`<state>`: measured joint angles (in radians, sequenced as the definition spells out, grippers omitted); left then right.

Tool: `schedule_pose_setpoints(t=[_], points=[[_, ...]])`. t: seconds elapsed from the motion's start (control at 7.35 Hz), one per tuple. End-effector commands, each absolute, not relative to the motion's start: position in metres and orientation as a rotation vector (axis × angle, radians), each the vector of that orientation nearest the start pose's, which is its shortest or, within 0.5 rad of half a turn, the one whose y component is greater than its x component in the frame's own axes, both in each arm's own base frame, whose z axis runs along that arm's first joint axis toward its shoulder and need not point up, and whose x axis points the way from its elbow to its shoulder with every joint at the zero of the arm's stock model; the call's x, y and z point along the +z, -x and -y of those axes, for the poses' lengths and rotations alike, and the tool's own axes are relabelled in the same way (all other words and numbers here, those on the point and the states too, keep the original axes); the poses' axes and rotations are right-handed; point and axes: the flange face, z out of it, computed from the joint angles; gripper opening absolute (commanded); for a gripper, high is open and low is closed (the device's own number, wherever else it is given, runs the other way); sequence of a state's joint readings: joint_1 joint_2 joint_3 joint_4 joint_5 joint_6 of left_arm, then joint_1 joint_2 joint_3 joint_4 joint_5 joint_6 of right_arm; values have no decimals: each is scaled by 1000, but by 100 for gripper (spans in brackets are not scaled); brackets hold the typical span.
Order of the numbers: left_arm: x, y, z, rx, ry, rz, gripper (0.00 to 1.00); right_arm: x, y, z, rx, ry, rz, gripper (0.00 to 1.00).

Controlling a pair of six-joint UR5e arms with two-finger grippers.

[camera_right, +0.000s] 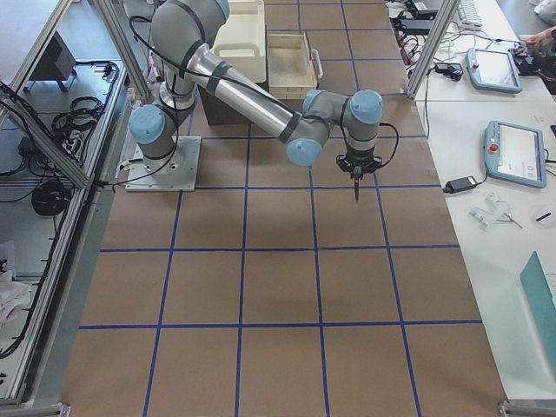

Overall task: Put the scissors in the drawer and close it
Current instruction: 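Carry the scissors over the open drawer and lower them inside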

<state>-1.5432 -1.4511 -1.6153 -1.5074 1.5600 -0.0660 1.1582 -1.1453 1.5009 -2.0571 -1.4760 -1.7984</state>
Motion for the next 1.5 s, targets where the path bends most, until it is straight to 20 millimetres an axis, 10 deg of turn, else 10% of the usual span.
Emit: schedule_pose_setpoints(t=[0.0, 0.41, 0.95, 1.36], points=[[529, 122, 456, -220, 146, -3144, 100, 383, 35, 640, -236, 2051, -2434, 0], [529, 122, 456, -217, 146, -3144, 100, 421, -88, 604, -182, 2028, -2395, 0], [529, 121, 456, -212, 148, -3144, 100, 410, -249, 548, -41, 2124, -2312, 0], [529, 121, 456, -212, 148, -3144, 100, 406, -316, 513, -40, 2149, -2261, 0]])
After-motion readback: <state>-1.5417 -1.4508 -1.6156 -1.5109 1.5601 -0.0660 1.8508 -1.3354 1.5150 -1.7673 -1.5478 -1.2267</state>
